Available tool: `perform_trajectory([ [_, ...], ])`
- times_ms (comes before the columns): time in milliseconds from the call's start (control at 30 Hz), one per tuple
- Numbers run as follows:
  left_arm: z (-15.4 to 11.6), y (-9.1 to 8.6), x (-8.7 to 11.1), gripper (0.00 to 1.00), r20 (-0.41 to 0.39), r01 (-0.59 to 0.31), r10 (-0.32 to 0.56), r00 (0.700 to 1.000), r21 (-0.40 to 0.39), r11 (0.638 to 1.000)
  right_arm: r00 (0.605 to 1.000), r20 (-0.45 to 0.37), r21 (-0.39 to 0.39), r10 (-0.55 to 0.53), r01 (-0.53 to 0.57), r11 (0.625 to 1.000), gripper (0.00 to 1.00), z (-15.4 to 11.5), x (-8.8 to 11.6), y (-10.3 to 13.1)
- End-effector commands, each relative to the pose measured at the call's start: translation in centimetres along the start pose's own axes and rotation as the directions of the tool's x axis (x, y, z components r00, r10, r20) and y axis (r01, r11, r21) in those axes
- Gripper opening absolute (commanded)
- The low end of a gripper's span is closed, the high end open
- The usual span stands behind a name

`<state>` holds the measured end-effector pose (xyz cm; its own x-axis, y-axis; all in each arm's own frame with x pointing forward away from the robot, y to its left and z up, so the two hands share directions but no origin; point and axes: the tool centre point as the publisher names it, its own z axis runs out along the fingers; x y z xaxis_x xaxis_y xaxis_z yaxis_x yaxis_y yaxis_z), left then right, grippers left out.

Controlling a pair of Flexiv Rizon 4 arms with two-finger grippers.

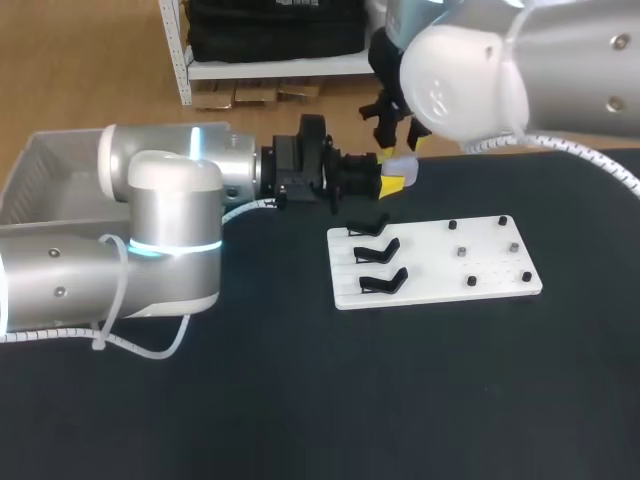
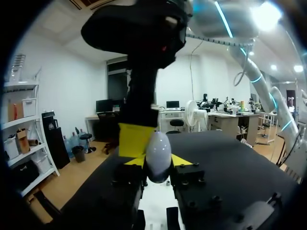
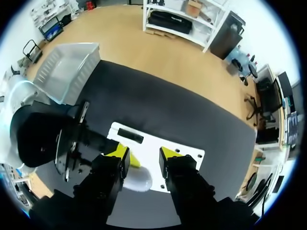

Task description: Pick up each earbud case from the left stands, insert the matching earbuds, close the lid, and place the case in the box.

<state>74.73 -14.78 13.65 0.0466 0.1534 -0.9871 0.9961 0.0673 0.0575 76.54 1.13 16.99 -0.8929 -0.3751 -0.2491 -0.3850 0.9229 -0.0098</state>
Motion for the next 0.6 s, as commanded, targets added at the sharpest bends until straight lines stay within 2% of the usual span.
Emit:
perform_trajectory([
  [33,0.0,-0.2,0.1,0.00,0.006,-0.005,0.005,1.000,-0.008,1.000,0.999,0.047,0.002,0.028,-0.028,1.000,0.40,-0.7,2.7,0.1],
  [200,0.0,-0.2,0.1,0.00,0.006,-0.005,0.005,1.000,-0.008,1.000,0.988,0.074,-0.025,0.136,-0.135,0.991,0.41,-0.5,3.8,-0.2],
  [433,-2.3,-0.2,0.5,0.00,0.013,0.000,0.001,1.000,-0.043,0.999,0.948,0.163,-0.068,0.273,-0.265,0.962,0.44,-0.7,5.5,-1.3],
  [600,-4.4,-0.3,0.4,0.00,0.003,0.003,-0.003,1.000,-0.067,0.998,0.939,0.172,-0.079,0.298,-0.289,0.954,0.48,-0.8,6.3,-1.9],
])
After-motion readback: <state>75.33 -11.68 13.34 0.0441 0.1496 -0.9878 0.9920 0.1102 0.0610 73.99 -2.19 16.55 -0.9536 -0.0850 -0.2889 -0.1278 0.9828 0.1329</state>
